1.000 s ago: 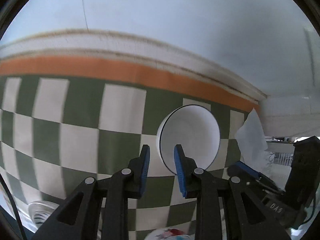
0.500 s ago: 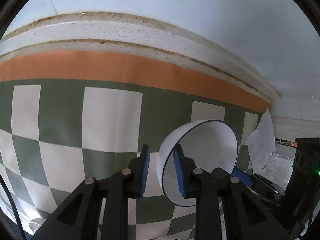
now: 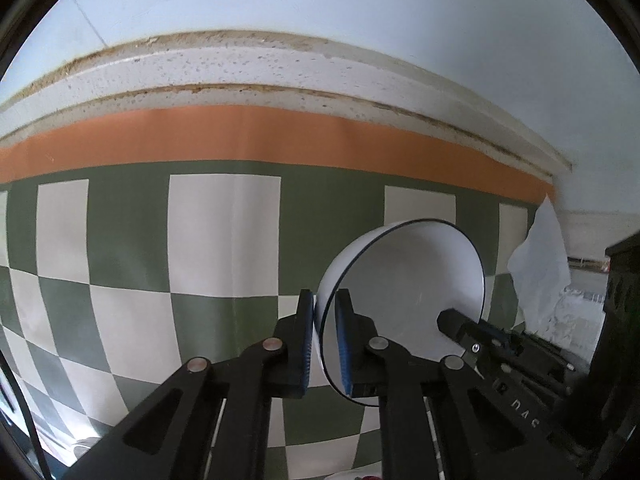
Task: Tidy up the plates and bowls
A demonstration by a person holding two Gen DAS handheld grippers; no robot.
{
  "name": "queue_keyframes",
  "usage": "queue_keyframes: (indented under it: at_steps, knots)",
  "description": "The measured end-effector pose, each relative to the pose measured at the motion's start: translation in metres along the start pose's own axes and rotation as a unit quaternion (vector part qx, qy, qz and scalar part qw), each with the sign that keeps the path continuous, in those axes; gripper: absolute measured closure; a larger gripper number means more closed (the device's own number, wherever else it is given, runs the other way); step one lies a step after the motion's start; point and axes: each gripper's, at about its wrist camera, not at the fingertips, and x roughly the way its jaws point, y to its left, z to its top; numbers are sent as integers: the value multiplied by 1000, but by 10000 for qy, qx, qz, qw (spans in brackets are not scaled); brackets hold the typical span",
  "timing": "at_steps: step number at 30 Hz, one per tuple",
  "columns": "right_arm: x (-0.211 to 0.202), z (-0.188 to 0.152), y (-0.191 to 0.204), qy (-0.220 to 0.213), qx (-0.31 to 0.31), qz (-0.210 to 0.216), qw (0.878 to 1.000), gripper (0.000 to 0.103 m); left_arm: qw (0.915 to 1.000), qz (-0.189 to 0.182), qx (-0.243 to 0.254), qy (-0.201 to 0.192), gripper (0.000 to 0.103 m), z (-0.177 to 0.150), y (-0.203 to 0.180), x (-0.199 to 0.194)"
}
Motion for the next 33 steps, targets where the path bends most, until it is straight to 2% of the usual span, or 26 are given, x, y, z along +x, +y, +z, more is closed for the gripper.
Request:
queue_keyframes:
  at_steps: [9, 16, 22, 33]
  knots:
    - [-11, -11, 1, -57, 1, 47, 10000, 94, 9993, 197, 260, -168, 94, -13, -18, -9]
    - [-33, -34, 2, -162, 1, 155, 9997, 94, 9981, 275, 446, -314, 94, -34, -27, -29]
    - [-55, -67, 2, -289, 28, 276, 9992, 94, 9968, 228, 615, -454, 94, -63, -35, -51]
    - [-105, -153, -11, -560, 152, 426, 9974, 94, 9941, 12, 934, -557, 94, -138, -39, -85]
